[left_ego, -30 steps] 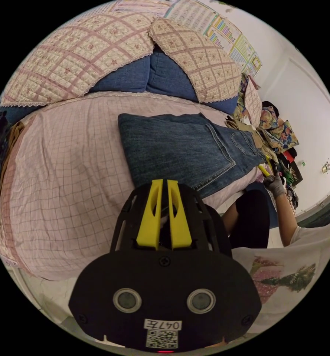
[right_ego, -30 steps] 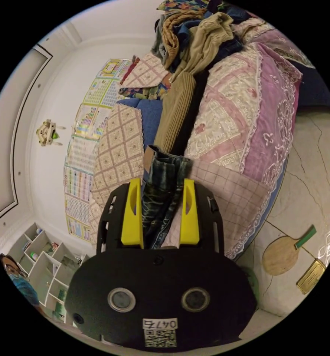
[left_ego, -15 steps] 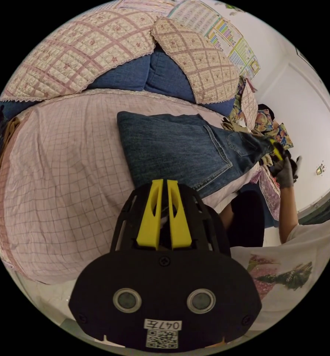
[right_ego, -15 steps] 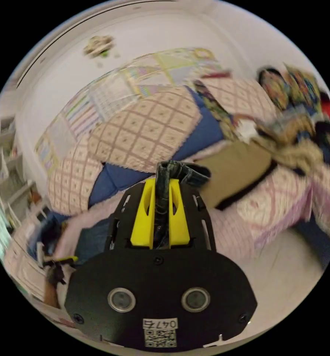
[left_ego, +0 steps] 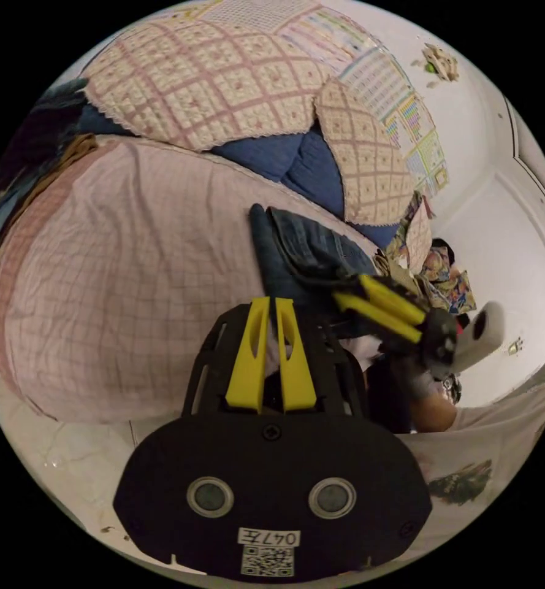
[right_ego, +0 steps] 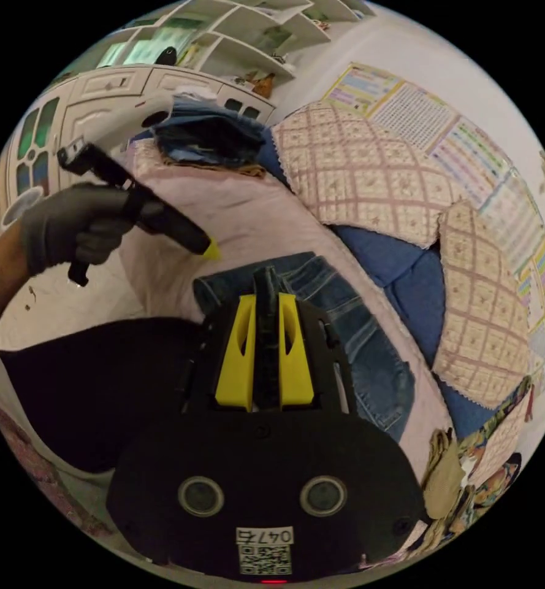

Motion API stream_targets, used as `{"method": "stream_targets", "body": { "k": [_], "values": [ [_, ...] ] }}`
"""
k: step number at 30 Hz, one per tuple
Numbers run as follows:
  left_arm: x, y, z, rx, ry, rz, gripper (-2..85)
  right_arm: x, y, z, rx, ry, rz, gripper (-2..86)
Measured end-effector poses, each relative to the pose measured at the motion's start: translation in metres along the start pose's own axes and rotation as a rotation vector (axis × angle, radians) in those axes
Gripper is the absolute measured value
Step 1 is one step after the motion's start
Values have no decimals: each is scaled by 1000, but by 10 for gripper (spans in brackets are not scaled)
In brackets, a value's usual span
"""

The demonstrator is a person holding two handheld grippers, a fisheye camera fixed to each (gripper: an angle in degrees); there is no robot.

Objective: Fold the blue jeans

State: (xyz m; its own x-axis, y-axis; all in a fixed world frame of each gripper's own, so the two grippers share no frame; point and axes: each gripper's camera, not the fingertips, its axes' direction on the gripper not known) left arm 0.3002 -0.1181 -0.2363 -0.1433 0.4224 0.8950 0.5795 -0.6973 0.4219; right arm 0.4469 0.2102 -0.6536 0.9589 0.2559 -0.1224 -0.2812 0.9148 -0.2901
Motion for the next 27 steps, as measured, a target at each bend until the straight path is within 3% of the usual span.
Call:
{"method": "stream_targets", "body": {
  "k": [6, 12, 17, 20, 24, 27],
  "values": [
    [-17, 15, 26, -13, 53, -47, 3, -25, -47, 25, 65, -3, 93, 15],
    [-27, 27, 61, -43, 81, -102, 14, -38, -86, 27, 283, 53, 258, 14],
    [-42, 38, 74, -17, 136, -164, 10, -104, -109, 106, 66, -147, 93, 54],
    [-51, 42, 82, -9, 213, -193, 35, -110, -108, 97, 205, -200, 89, 78],
    [-59, 47, 95, 7, 312, -232, 98, -83, -102, 94, 329, -163, 265, 67],
    [-62, 51, 107, 10, 360, -262, 122, -71, -113, 136, 158, -224, 354, 57]
  ]
}}
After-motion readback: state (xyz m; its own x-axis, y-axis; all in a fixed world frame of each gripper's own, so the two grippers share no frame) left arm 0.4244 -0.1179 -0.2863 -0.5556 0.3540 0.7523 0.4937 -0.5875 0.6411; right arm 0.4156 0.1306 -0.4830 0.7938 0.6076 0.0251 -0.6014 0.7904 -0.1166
